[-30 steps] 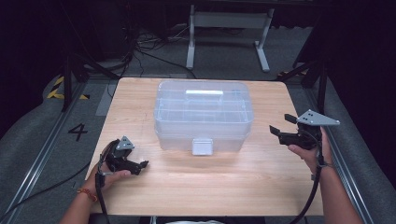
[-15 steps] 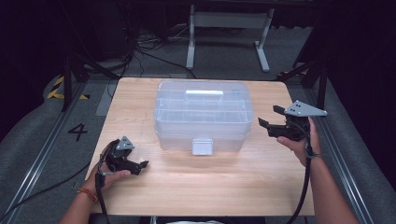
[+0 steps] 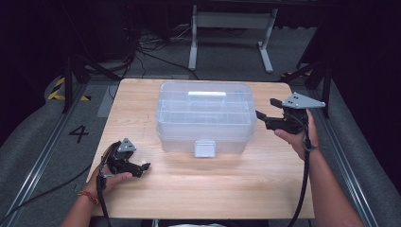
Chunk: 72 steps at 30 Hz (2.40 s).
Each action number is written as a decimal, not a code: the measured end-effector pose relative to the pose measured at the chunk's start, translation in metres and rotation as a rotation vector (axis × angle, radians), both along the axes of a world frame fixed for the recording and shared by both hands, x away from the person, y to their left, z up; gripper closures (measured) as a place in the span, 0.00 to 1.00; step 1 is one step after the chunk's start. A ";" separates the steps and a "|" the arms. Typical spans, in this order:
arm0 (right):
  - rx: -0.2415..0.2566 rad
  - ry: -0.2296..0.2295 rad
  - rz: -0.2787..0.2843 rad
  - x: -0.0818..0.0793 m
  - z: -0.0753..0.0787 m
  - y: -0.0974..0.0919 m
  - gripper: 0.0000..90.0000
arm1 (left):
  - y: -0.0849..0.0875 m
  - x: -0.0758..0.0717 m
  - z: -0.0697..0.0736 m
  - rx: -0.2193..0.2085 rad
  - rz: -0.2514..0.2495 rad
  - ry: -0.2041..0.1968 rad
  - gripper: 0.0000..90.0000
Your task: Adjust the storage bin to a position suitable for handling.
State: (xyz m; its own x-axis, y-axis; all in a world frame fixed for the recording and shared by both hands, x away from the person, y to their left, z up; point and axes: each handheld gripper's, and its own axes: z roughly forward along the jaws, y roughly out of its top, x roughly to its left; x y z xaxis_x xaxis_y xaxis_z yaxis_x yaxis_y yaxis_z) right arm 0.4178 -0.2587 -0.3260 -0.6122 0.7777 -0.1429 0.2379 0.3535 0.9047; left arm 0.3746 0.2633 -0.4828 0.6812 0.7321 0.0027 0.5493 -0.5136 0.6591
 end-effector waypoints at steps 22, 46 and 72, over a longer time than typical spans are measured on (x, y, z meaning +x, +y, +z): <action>-0.039 0.005 0.068 0.018 0.017 0.035 0.33 | 0.000 -0.001 0.000 -0.009 0.003 0.012 0.01; -0.067 0.013 0.130 0.037 0.030 0.080 0.48 | 0.000 -0.001 0.000 -0.006 0.003 0.008 0.01; -0.162 0.054 0.154 0.049 0.023 0.114 0.65 | 0.000 -0.002 0.000 -0.007 0.004 0.011 0.01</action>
State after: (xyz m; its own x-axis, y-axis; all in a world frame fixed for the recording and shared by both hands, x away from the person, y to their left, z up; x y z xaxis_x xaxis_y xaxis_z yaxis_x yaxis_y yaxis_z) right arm 0.4669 -0.1448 -0.3032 -0.7317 0.6445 -0.2218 0.2170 0.5287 0.8206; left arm 0.3731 0.2632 -0.4828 0.6781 0.7349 -0.0094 0.5585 -0.5069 0.6566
